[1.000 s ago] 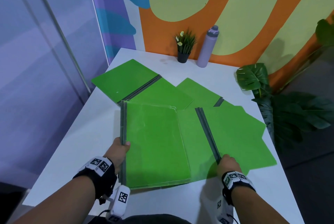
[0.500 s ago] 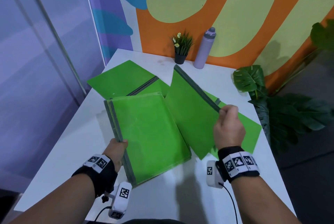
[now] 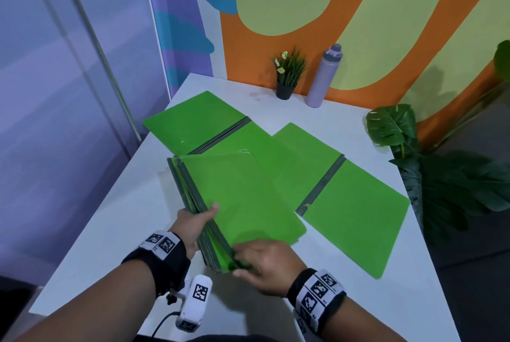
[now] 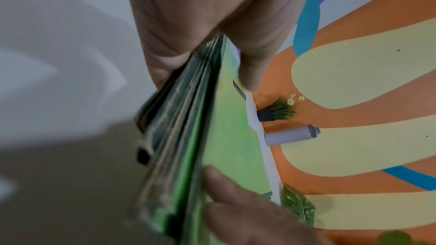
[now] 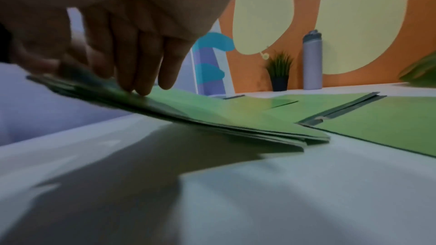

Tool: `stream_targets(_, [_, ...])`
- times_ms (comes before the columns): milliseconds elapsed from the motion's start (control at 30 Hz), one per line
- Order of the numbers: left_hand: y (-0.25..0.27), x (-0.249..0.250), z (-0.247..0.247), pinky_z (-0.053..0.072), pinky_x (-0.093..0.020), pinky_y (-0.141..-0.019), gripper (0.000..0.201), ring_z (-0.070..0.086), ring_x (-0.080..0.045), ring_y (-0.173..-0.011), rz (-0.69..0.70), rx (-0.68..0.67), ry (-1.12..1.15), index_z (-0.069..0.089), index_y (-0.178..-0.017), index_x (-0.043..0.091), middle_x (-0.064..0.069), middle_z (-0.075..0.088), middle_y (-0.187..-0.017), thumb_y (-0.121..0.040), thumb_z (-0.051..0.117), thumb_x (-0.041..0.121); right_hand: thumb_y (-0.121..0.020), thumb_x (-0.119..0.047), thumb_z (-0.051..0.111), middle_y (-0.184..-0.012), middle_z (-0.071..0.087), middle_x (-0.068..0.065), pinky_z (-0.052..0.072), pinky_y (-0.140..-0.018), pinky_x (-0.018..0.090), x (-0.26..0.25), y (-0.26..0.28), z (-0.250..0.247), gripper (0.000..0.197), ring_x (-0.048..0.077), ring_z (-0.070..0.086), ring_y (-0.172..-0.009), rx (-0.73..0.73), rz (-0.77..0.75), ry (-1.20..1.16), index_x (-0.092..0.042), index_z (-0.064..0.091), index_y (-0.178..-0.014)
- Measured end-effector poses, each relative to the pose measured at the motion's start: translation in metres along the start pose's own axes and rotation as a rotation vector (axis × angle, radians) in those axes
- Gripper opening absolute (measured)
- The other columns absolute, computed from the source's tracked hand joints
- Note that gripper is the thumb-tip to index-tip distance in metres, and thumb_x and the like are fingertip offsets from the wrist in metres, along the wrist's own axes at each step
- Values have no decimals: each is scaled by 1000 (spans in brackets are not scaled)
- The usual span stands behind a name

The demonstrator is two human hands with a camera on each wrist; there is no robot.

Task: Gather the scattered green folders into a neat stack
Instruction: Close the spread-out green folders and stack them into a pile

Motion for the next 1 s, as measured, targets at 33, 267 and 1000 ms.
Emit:
stream_targets(33, [-3, -1, -3, 36, -61, -105, 107, 37, -44, -136, 20, 55, -69, 22, -143, 6, -22, 35, -149, -63, 85, 38, -94, -46, 43, -121, 67, 0, 52, -90, 35, 1, 1, 5, 37, 17, 63, -105, -58, 3, -22, -20, 61, -114])
stream_targets(267, [-9, 19, 1, 46, -53, -99, 38, 53, -33, -101, 203, -59, -11, 49, -113, 14, -12, 56, -103, -85, 59, -8, -92, -34, 53, -154, 29, -3, 25, -116, 41, 113, 28, -29, 58, 15, 26, -140, 220, 749, -253, -29, 29, -144])
stream_targets(1000, [-66, 20, 48, 15, -58, -118, 64, -4, -29, -152, 392, -24, -1734, 6, -154, 30, 4, 3, -166, -97, 30, 43, -98, -7, 44, -151, 34, 11, 35, -104, 45, 196, 131, -52, 51, 35, 40, -132, 723, 1409, -957, -15, 31, -147])
Point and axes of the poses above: each hand's wrist, its own y-axis away from the middle knuckle, its own z-axis out of the palm, x = y × z, the point moved 7 cm from there along -y, towards the middle knuckle
